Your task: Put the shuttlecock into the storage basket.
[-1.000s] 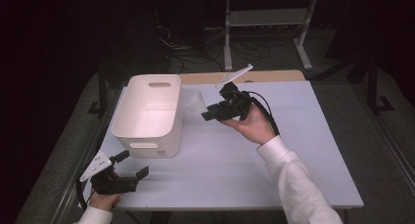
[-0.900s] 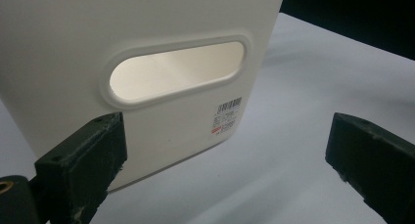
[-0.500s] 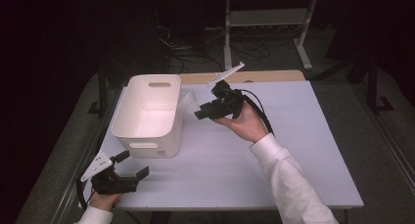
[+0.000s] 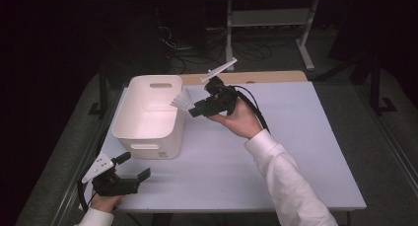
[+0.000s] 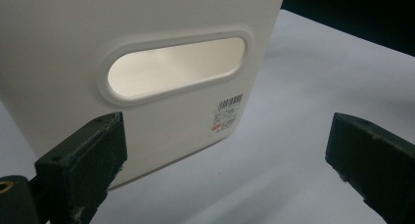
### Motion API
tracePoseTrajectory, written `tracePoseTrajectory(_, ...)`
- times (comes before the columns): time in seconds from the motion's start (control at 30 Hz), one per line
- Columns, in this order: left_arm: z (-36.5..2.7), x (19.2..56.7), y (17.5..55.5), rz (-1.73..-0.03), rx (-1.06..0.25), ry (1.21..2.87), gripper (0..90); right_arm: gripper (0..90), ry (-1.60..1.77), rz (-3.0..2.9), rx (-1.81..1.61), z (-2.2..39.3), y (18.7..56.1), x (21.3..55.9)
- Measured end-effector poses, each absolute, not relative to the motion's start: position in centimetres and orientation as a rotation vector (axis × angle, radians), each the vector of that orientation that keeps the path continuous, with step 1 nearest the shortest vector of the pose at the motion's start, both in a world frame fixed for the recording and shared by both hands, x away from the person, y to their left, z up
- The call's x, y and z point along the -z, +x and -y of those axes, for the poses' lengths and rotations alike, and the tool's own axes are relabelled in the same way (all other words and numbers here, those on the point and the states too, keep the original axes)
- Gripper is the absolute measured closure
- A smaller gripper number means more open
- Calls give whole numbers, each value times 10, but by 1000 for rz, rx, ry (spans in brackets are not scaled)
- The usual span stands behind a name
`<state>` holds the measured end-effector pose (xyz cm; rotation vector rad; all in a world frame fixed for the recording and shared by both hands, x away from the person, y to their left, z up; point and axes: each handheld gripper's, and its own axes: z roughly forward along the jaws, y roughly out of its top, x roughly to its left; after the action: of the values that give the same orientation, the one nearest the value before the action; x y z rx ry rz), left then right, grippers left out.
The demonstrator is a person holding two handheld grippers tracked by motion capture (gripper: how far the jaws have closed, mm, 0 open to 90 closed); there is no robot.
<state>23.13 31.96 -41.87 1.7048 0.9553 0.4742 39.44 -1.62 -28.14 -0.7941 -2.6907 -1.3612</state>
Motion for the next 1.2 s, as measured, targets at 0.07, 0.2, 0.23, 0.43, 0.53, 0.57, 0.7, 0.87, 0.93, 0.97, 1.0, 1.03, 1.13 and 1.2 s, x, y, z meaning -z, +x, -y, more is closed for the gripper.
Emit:
tracePoseTrajectory(0.07, -320, 419, 231, -955, -474, 1702, 14, 637, -796, 2691, 1359, 14, 394, 281)
tracePoseTrajectory(0.2, -321, 418, 231, -953, -480, 1720, 14, 638, -782, 2692, 1355, 7, 394, 278)
tracePoseTrajectory(0.23, -320, 418, 231, -955, -477, 1713, 14, 638, -746, 2731, 1348, 6, 396, 279)
tracePoseTrajectory(0.43, -321, 418, 231, -958, -473, 1723, 14, 637, -724, 2730, 1337, -5, 396, 280)
tracePoseTrajectory(0.53, -321, 419, 232, -950, -475, 1711, 14, 637, -685, 2744, 1350, -10, 396, 281)
tracePoseTrajectory(0.57, -321, 418, 231, -952, -474, 1712, 14, 638, -687, 2735, 1351, -12, 395, 281)
tracePoseTrajectory(0.7, -321, 418, 232, -945, -477, 1714, 14, 637, -671, 2738, 1350, -20, 395, 279)
tracePoseTrajectory(0.87, -321, 418, 231, -944, -476, 1712, 14, 637, -646, 2744, 1345, -28, 394, 278)
tracePoseTrajectory(0.93, -321, 418, 231, -945, -476, 1712, 14, 638, -645, 2736, 1350, -32, 393, 278)
tracePoseTrajectory(0.97, -321, 418, 232, -944, -476, 1714, 14, 637, -641, 2740, 1345, -33, 393, 279)
tracePoseTrajectory(1.0, -321, 418, 232, -944, -476, 1714, 14, 637, -629, 2744, 1344, -34, 393, 279)
tracePoseTrajectory(1.03, -321, 418, 232, -942, -477, 1715, 14, 637, -634, 2738, 1342, -36, 392, 279)
tracePoseTrajectory(1.13, -321, 418, 231, -943, -476, 1713, 14, 637, -624, 2743, 1340, -39, 393, 279)
tracePoseTrajectory(1.2, -321, 418, 232, -941, -477, 1712, 14, 637, -619, 2737, 1348, -42, 393, 278)
